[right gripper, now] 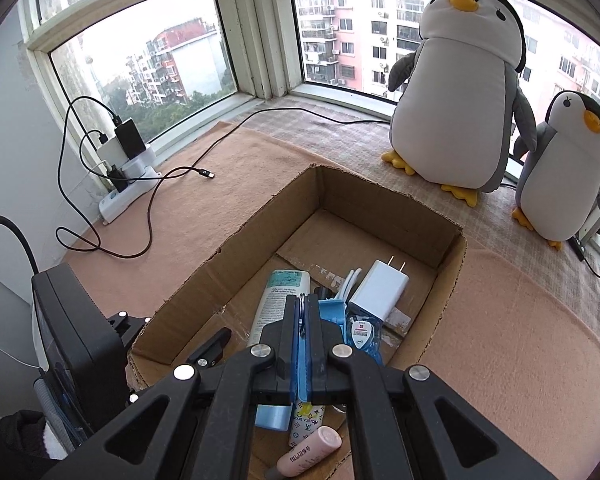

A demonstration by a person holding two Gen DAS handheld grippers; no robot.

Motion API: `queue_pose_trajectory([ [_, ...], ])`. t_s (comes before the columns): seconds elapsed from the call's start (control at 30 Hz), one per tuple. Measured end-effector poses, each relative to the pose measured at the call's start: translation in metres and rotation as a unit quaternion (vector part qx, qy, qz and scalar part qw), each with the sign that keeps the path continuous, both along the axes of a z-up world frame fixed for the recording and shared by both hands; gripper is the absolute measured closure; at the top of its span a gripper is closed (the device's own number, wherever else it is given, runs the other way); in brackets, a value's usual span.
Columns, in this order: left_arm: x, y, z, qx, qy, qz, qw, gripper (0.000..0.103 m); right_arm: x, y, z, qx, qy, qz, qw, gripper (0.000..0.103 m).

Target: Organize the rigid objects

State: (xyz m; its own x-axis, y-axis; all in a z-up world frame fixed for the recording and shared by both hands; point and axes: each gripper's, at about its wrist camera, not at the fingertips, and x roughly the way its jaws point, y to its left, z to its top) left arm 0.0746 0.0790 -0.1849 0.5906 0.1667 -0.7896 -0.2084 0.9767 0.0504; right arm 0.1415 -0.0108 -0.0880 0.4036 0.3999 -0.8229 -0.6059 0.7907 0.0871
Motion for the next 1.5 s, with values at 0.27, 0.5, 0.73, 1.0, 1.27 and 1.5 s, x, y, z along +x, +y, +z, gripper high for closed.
queue_pose_trajectory([
  [0.27,0.000,0.000,0.000,0.000,0.000,0.000,1.0000,0.064,-0.002,-0.001,0.004,-0.003,-0.019,-0.003,1.000,0.051],
  [0.5,0.000,0.000,0.000,0.000,0.000,0.000,1.0000,0.064,-0.002,-0.004,0.003,-0.007,-0.017,-0.007,1.000,0.051],
  [0.73,0.000,0.000,0.001,0.002,0.002,0.000,1.0000,0.064,-0.003,-0.010,0.004,-0.006,-0.013,-0.012,1.000,0.048],
  [1.0,-0.003,-0.001,0.002,0.017,0.012,-0.002,0.9998,0.062,-0.010,-0.029,0.009,0.003,-0.012,-0.028,1.000,0.045],
  [1.27,-0.017,-0.007,0.028,0.023,-0.010,-0.006,0.9997,0.050,-0.021,-0.065,0.015,0.025,-0.007,-0.066,0.997,0.044],
  [1.5,-0.038,-0.030,0.075,0.027,-0.059,-0.030,0.9974,0.035,-0.042,-0.098,0.035,0.046,-0.025,-0.091,0.994,0.037],
])
